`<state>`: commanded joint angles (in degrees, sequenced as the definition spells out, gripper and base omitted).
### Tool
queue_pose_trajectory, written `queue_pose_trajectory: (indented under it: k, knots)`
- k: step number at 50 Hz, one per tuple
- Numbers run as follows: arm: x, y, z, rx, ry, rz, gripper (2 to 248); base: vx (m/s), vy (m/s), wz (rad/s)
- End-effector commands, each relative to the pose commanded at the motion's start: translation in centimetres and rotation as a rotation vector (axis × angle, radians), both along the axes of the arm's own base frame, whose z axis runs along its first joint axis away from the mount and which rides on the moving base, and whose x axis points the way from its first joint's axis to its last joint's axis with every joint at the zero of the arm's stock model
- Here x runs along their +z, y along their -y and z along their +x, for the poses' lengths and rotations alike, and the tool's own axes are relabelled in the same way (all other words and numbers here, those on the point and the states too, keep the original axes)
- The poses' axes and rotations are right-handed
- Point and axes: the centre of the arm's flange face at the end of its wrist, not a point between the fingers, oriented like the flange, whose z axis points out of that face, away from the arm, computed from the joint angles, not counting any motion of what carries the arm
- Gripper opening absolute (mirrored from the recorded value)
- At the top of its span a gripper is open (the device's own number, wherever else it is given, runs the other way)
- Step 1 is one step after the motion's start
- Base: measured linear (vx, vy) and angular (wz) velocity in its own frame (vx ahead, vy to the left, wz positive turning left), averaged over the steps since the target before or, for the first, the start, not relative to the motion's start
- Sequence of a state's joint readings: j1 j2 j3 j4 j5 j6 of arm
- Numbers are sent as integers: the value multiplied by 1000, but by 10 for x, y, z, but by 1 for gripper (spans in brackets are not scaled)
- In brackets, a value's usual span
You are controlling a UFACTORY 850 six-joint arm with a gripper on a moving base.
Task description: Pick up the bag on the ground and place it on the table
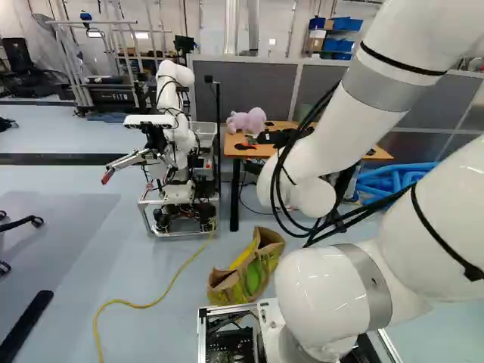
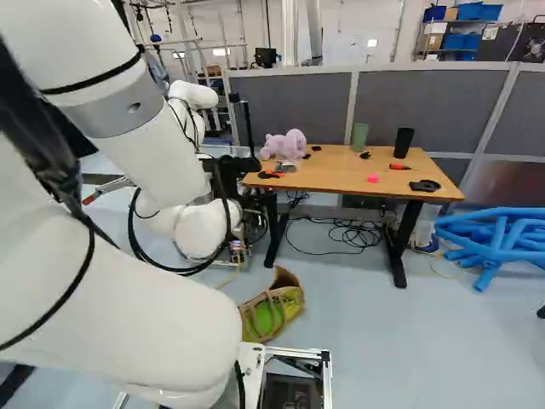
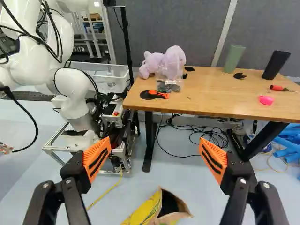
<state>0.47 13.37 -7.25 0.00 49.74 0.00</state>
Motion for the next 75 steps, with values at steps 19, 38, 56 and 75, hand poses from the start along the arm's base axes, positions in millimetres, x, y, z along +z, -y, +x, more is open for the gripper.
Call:
queue_pose_trajectory:
  k: [19, 38, 56, 75]
  knots:
    - [-7, 0, 17, -13, -117, 5, 247, 0, 0, 0]
    - [-20, 0, 33, -42, -314, 23, 247, 0, 0, 0]
    - [-31, -2, 45, -64, -505, 46, 247, 0, 0, 0]
    - [-40, -7, 56, -81, -703, 75, 247, 0, 0, 0]
